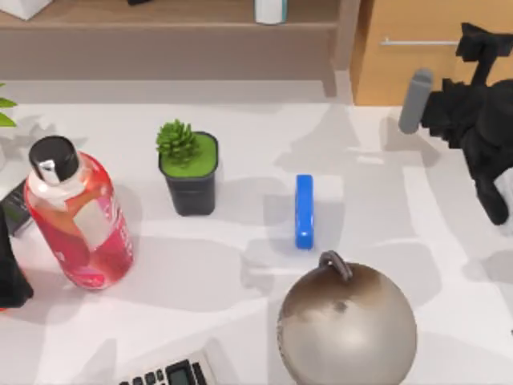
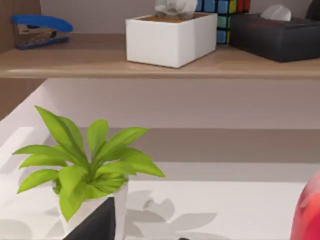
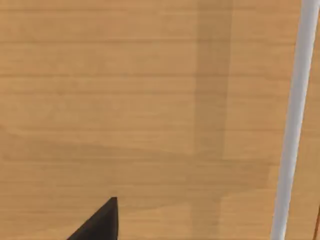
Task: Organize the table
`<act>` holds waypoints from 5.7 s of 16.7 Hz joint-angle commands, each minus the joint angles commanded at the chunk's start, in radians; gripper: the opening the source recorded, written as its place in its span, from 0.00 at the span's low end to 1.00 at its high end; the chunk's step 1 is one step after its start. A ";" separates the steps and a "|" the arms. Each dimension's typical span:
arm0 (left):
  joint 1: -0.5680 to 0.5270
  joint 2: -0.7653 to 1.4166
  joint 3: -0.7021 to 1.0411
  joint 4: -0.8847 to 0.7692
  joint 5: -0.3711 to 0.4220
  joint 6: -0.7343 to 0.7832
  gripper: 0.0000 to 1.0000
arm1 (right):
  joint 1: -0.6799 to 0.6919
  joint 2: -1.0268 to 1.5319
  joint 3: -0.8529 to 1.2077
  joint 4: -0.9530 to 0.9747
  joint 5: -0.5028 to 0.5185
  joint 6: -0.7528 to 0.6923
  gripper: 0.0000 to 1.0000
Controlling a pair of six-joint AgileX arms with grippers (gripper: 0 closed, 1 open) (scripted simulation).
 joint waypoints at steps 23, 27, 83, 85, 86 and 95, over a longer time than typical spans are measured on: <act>0.000 0.000 0.000 0.000 0.000 0.000 1.00 | 0.480 -0.080 0.249 -0.289 0.327 0.864 1.00; 0.000 0.000 0.000 0.000 0.000 0.000 1.00 | 0.529 -0.045 0.450 -0.442 0.418 1.217 1.00; 0.000 0.000 0.000 0.000 0.000 0.000 1.00 | 0.522 -0.043 0.617 -0.624 0.526 1.535 0.00; 0.000 0.000 0.000 0.000 0.000 0.000 1.00 | 0.517 -0.038 0.621 -0.626 0.524 1.537 0.00; 0.000 0.000 0.000 0.000 0.000 0.000 1.00 | 0.517 -0.038 0.621 -0.626 0.524 1.537 0.00; 0.000 0.000 0.000 0.000 0.000 0.000 1.00 | 0.486 -0.286 0.307 -0.585 0.334 1.797 0.00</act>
